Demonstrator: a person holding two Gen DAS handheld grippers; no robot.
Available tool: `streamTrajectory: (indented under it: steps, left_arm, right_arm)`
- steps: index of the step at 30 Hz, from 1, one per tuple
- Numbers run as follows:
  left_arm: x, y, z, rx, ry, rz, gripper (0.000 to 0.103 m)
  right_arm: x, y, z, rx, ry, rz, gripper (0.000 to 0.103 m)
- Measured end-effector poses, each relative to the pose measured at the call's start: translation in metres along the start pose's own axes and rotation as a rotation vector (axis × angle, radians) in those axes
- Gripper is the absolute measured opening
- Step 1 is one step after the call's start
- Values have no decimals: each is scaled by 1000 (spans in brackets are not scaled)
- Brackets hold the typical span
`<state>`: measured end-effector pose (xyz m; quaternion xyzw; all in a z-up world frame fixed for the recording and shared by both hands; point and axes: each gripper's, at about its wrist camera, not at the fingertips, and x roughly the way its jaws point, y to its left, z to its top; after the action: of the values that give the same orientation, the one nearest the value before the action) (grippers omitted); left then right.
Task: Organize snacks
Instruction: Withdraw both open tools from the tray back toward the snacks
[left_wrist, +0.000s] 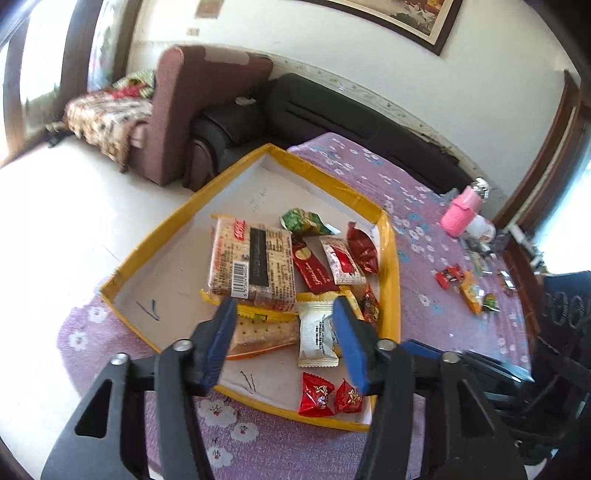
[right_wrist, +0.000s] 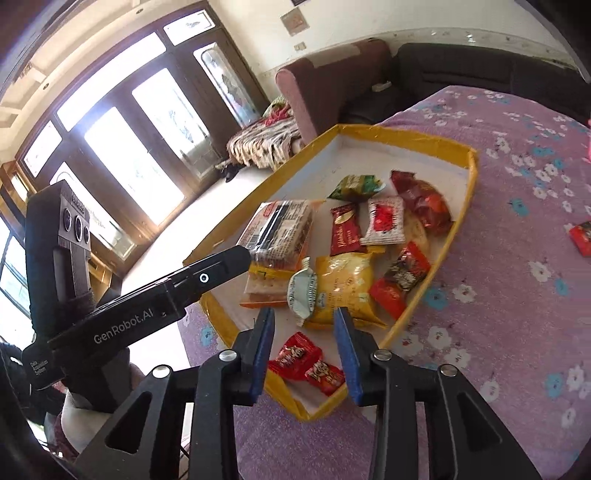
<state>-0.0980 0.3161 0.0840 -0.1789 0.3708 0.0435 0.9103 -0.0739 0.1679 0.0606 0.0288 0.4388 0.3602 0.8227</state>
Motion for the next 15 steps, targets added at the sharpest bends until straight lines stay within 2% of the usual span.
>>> streamTrajectory:
  steps: [2,3,15]
  left_arm:
    - [-5,-12,0,17,-8,53,68]
    - [-7,-17,-1,30,-11,64,69]
    - [-40,-97,-22,239,-65,95,69]
  right_arm:
    - [-13,-4,-6,13,-21,-9,36]
    - [-19,-8,-10,20,-31,-16,36]
    - [-101,-67,-49,152,-143,-82,43]
